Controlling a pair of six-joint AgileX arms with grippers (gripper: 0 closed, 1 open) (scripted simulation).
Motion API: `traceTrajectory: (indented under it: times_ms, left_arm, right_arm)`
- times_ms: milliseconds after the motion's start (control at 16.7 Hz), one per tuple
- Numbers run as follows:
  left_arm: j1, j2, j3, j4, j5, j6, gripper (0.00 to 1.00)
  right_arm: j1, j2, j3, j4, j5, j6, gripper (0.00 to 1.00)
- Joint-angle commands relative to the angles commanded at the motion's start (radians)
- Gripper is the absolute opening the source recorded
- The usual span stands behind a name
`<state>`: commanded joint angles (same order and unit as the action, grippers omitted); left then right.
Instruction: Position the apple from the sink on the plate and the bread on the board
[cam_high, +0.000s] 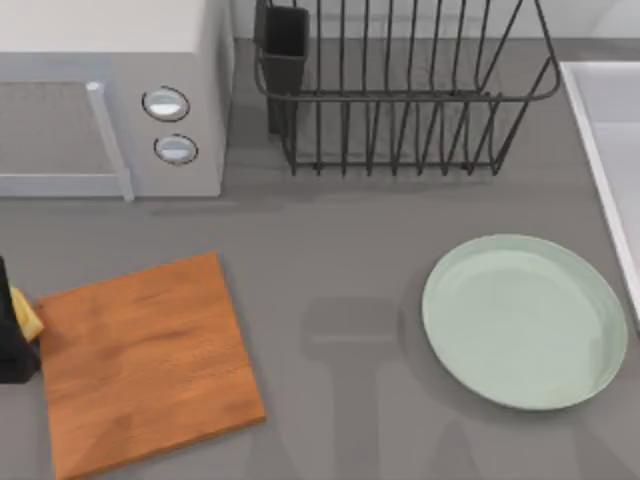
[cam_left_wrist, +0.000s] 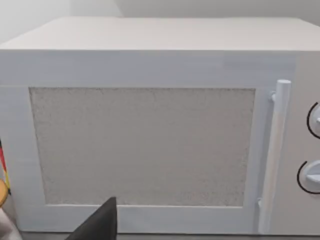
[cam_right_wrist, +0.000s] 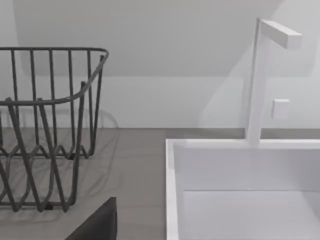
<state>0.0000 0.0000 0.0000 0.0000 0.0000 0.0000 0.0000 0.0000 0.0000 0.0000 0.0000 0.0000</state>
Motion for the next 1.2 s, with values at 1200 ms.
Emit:
traceTrajectory:
  times_ms: [1200]
  left_arm:
    - [0.0, 0.0, 0.0, 0.0, 0.0, 0.0, 1.0]
  right_arm:
    - [-0.035, 0.212, 0.167, -0.119, 0.0, -0.033, 1.0]
